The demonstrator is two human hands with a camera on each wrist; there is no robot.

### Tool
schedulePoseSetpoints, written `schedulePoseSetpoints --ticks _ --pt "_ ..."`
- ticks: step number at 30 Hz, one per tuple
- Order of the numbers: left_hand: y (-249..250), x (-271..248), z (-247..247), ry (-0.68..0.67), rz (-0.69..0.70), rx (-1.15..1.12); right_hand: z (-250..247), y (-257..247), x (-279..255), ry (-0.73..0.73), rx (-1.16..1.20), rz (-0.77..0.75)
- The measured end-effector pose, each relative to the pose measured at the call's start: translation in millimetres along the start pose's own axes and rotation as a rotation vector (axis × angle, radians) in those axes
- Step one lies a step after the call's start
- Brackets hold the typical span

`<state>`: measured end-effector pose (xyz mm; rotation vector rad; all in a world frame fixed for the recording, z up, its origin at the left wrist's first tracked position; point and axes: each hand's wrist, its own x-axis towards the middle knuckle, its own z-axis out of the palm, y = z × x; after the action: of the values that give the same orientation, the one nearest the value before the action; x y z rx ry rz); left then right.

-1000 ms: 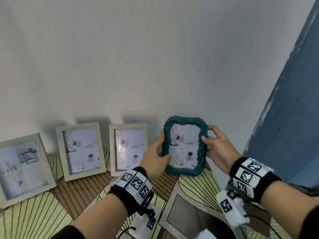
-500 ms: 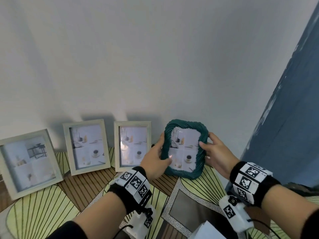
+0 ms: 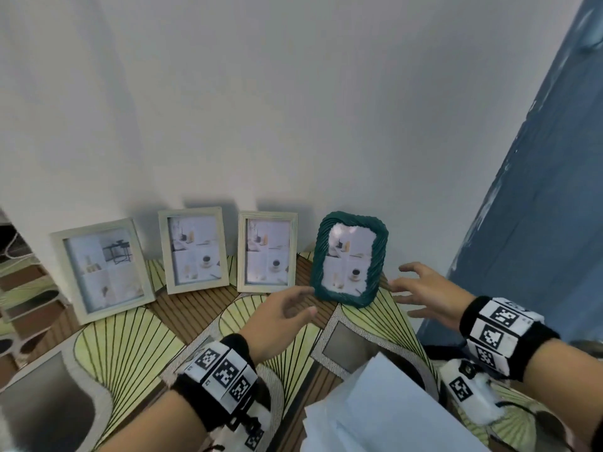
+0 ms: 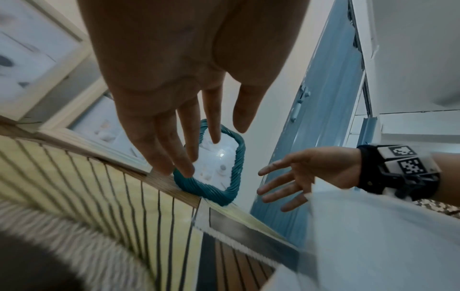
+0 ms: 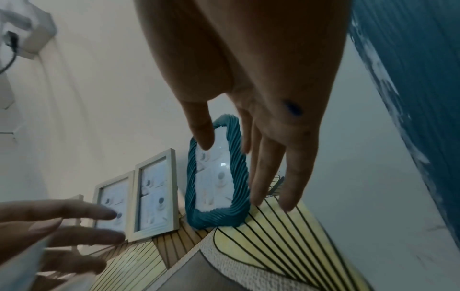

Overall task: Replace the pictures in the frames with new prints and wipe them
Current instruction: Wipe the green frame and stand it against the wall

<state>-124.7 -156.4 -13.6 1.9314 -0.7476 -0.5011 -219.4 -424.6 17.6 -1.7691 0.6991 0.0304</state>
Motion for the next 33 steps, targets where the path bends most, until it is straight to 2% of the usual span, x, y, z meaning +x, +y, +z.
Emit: schedulePoseSetpoints --ticks 3,6,9,17,20,23,27,33 --pt "-8 -33 3 -0.068 -0.066 0.08 -4 10 -30 -0.118 -0.132 0.023" --pt "-16 -60 10 -0.23 -0.148 0.187 -2 21 -62 -0.196 -0.221 0.039" --pt "-19 -77 20 -0.312 -0.126 0.323 2 27 -93 -0.221 -0.31 0.018" --pt "-13 -100 42 -0.279 -0.032 0.522 14 55 -162 -0.18 -0.387 -0.106" --pt "-9 -99 49 -0.264 -0.052 0.582 18 74 -178 -0.21 -0.316 -0.123" --pt "-4 -94 56 -0.246 -0.081 0.663 21 94 -184 -0.133 -0.342 -0.139" --pt "1 -84 61 -0.245 -0.189 0.661 24 110 -187 -0.086 -0.348 -0.148" --pt "12 -71 65 -0.256 -0.261 0.744 35 118 -193 0.023 -0.202 -0.204"
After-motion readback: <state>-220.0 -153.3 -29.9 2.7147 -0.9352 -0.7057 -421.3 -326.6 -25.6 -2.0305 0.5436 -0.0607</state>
